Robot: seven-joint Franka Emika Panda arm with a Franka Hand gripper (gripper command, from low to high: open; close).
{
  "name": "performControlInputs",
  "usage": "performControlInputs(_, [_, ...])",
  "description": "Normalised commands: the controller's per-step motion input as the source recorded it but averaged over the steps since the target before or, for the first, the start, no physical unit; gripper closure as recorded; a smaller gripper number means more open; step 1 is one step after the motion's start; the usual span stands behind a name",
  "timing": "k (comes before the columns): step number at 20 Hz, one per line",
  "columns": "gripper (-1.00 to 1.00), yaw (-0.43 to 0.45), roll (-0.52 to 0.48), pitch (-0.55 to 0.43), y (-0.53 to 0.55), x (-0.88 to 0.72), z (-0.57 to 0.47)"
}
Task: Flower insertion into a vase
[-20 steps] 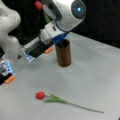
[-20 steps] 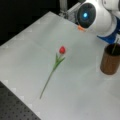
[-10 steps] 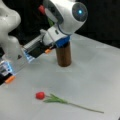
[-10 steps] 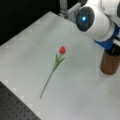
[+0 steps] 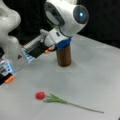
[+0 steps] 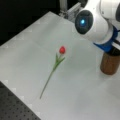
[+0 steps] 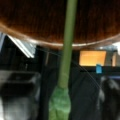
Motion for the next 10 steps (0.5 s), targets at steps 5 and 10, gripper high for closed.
performControlInputs(5, [-1.00, 0.074, -0.022, 0.063, -0.15, 0.18, 0.22])
performControlInputs(10, [-1.00, 0.009, -0.145, -0.072, -0.28, 0.18, 0.34])
